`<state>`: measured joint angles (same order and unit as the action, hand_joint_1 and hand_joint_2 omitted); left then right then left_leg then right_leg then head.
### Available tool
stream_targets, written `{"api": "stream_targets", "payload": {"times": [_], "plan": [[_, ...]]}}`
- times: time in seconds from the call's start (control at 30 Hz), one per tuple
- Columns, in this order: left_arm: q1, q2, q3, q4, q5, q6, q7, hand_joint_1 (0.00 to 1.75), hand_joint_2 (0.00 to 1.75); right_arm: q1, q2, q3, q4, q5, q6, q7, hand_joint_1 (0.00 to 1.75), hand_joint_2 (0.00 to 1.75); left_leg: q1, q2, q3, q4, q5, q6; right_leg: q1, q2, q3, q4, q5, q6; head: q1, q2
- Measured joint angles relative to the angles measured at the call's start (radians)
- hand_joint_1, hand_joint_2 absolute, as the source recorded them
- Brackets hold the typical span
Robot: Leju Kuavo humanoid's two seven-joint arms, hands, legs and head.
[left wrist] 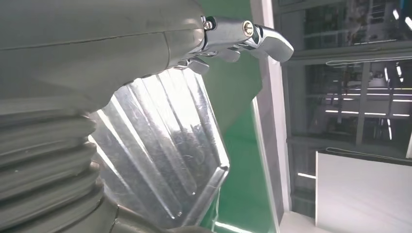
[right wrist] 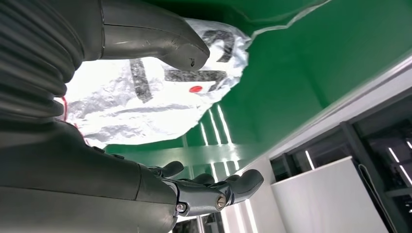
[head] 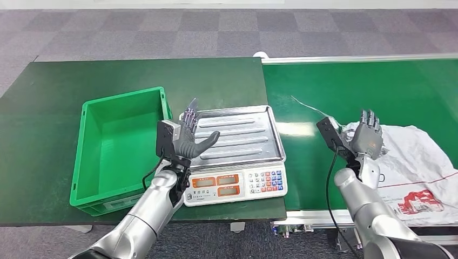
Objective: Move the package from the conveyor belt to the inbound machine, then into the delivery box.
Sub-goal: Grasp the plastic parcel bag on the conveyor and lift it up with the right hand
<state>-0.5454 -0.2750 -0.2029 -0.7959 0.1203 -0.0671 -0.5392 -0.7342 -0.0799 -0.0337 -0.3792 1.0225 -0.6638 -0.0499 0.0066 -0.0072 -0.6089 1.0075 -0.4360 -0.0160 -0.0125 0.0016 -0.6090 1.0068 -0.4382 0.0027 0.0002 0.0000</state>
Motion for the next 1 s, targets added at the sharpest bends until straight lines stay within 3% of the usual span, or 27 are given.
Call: {"api": "stream_targets", "payload": {"times": [0.33, 0.77, 1.0], "plan": [[0.053, 0.023, 0.009, -0.044, -0.008, 0.022, -0.002, 0.00, 1.75, 0.048, -0.021, 0.001, 0.000, -0.023, -0.033, 0.018, 0.00, 1.75, 0.000, 0.000, 0.000, 0.000, 0.000, 0.000, 0.000, 0.000, 0.000, 0.000, 0.000, 0.000, 0.000, 0.000], [0.056, 0.042, 0.034, -0.059, -0.027, 0.027, 0.010, 0.00, 1.75, 0.073, -0.017, 0.000, -0.020, 0.068, -0.034, 0.095, 0.00, 1.75, 0.000, 0.000, 0.000, 0.000, 0.000, 0.000, 0.000, 0.000, 0.000, 0.000, 0.000, 0.000, 0.000, 0.000], [0.059, 0.050, 0.047, -0.072, -0.037, 0.027, 0.024, 0.00, 1.75, 0.066, -0.018, -0.007, -0.020, 0.069, -0.030, 0.080, 0.00, 1.75, 0.000, 0.000, 0.000, 0.000, 0.000, 0.000, 0.000, 0.000, 0.000, 0.000, 0.000, 0.000, 0.000, 0.000]]}}
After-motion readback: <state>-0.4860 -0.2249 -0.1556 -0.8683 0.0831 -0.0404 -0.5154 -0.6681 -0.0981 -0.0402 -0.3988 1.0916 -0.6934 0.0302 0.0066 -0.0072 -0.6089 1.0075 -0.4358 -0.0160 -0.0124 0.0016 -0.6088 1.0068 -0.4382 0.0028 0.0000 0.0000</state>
